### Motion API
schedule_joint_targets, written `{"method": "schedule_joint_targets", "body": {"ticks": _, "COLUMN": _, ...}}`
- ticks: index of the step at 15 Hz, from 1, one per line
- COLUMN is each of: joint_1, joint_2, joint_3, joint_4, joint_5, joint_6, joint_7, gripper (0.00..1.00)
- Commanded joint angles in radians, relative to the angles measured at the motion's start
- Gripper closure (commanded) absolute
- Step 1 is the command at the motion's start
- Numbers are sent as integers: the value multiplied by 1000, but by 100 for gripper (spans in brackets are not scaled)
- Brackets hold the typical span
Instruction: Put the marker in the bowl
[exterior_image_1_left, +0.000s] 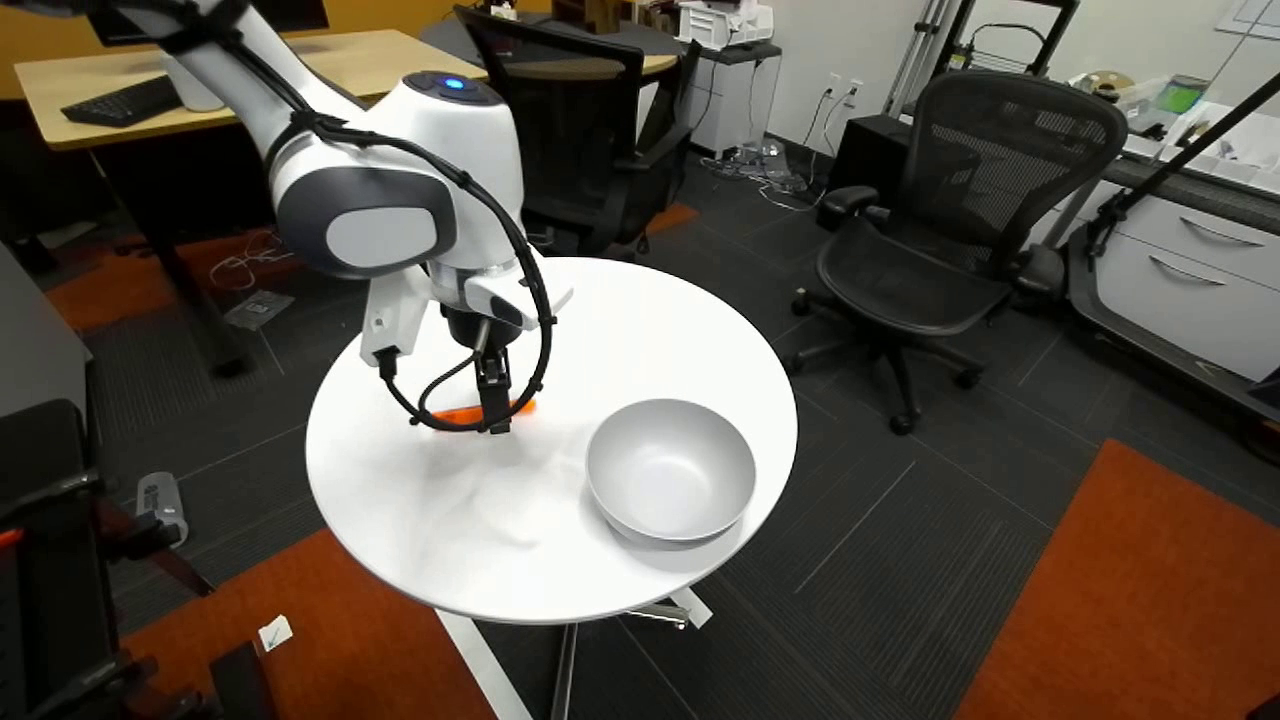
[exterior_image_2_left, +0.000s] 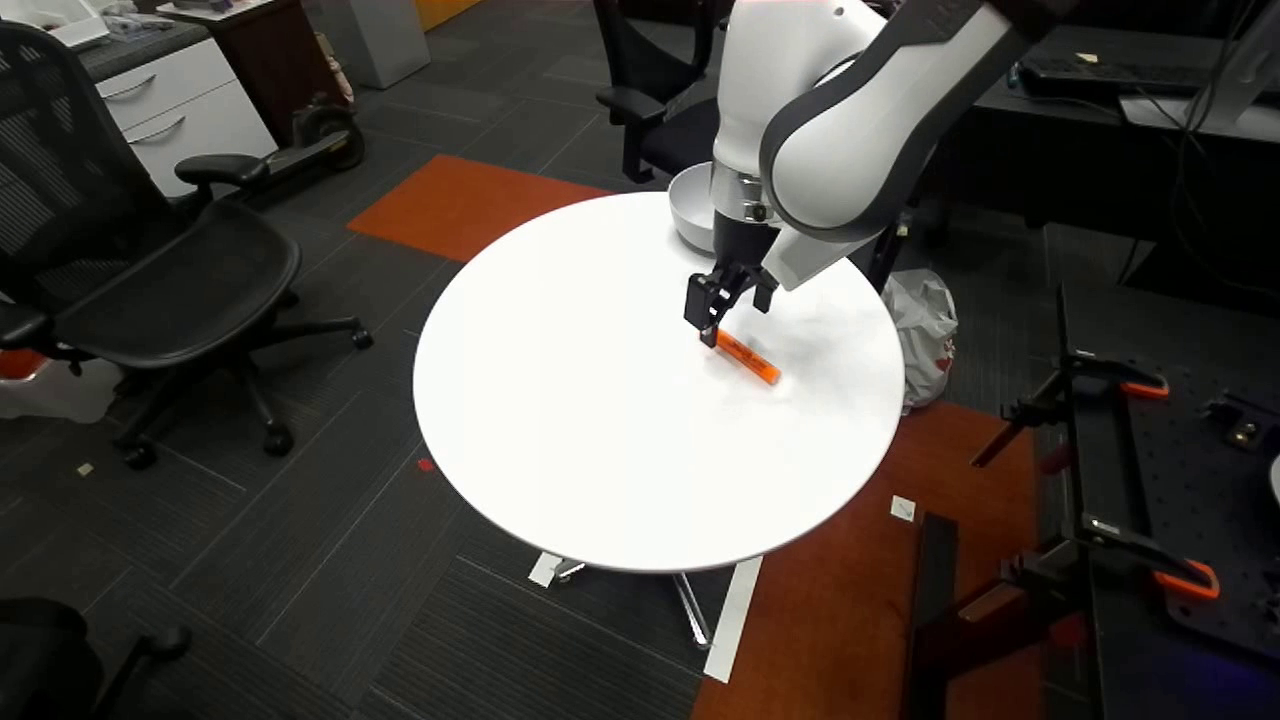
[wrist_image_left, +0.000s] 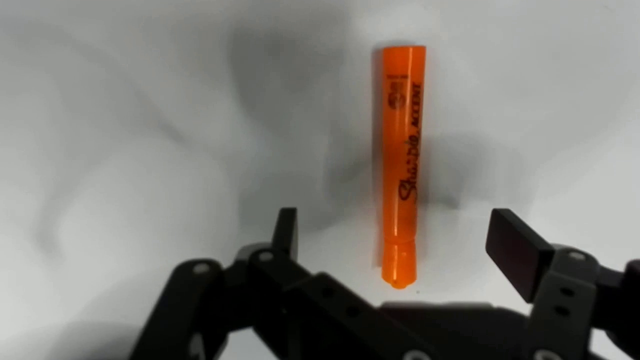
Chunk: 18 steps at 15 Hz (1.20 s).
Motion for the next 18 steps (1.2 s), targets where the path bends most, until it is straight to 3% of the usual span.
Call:
{"method": "schedule_joint_targets", "body": {"ticks": 1, "joint_1": 31, "joint_2": 34, "joint_3": -36, "joint_4": 42, "joint_5": -21, "joint_6": -19, "joint_7": 51, "gripper": 34}}
{"method": "schedule_joint_targets", "body": {"ticks": 10, "joint_1": 31, "joint_2": 59, "joint_3": -47, "joint_4": 74, "joint_5": -19, "joint_6": -45, "joint_7": 55, "gripper": 99}}
{"method": "schedule_joint_targets", "body": {"ticks": 14, "joint_1": 37, "joint_2": 21, "joint_3": -55, "joint_4": 52, "joint_5": -25, "joint_6": -33, "joint_7": 56, "gripper": 95}}
{"method": "schedule_joint_targets", "body": {"ticks": 18, "joint_1": 27, "joint_2": -131, "joint_3": -65, "joint_4": -25, "joint_5": -16, "joint_6": 51, "joint_7": 50, "gripper": 95}}
